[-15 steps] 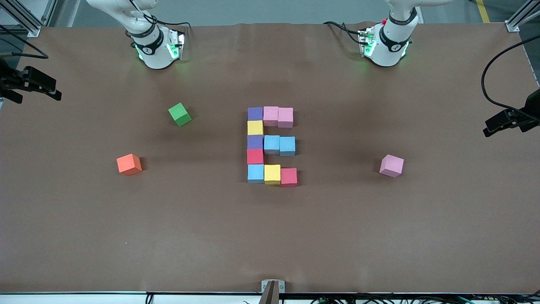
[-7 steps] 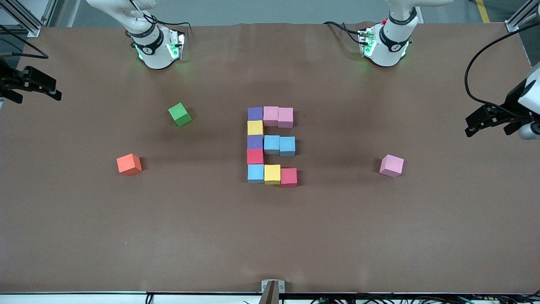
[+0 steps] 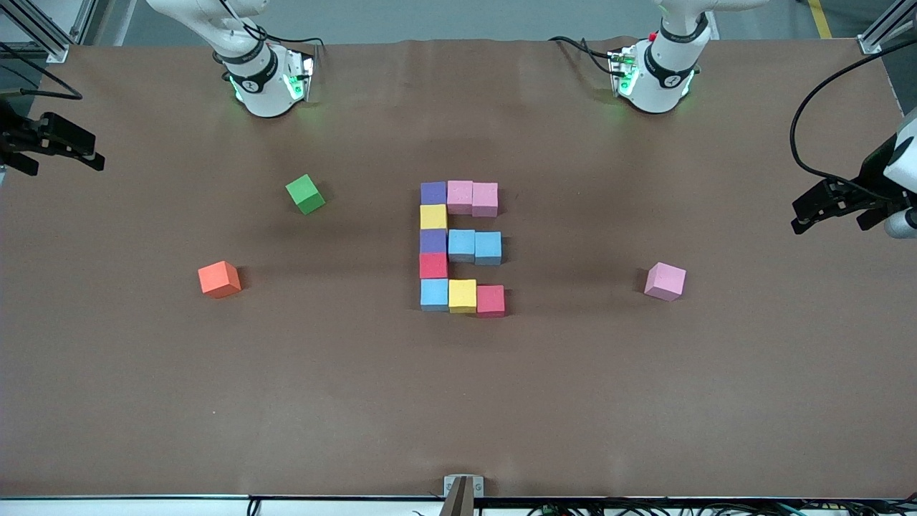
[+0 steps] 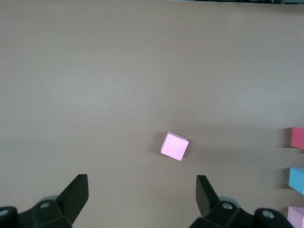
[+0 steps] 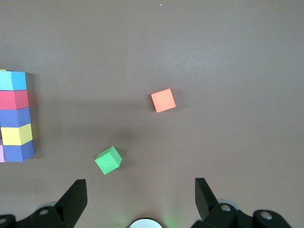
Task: Arrange 11 blocks into digit 3
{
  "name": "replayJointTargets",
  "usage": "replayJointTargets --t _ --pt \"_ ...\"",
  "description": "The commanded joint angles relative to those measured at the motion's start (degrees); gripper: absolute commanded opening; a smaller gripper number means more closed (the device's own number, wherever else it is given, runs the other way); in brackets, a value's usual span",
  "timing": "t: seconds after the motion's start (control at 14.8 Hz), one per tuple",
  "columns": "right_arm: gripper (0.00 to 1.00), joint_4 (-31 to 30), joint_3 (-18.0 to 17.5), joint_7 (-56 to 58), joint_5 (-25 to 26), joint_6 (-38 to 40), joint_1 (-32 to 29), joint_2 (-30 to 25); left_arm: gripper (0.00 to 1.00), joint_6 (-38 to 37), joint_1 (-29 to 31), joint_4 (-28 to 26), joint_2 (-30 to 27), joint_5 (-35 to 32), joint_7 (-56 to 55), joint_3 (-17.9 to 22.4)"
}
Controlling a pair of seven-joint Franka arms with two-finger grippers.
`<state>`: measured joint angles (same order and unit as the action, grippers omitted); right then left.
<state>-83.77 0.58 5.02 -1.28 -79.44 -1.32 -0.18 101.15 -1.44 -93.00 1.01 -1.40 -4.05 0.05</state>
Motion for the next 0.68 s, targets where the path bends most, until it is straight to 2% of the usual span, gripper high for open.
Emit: replayJointTargets --t 0.0,0.61 --pt "1.0 -0.69 -0.14 0.52 -0.39 0.33 -0.17 -1.14 1.0 -0.34 1.35 0.72 -0.39 1.04 0.79 -0.85" --pt "1.0 -0.69 -0.14 0.52 -0.48 0.33 -0.17 -1.14 1.0 -0.78 1.26 1.24 -1.8 0.7 1.06 -0.93"
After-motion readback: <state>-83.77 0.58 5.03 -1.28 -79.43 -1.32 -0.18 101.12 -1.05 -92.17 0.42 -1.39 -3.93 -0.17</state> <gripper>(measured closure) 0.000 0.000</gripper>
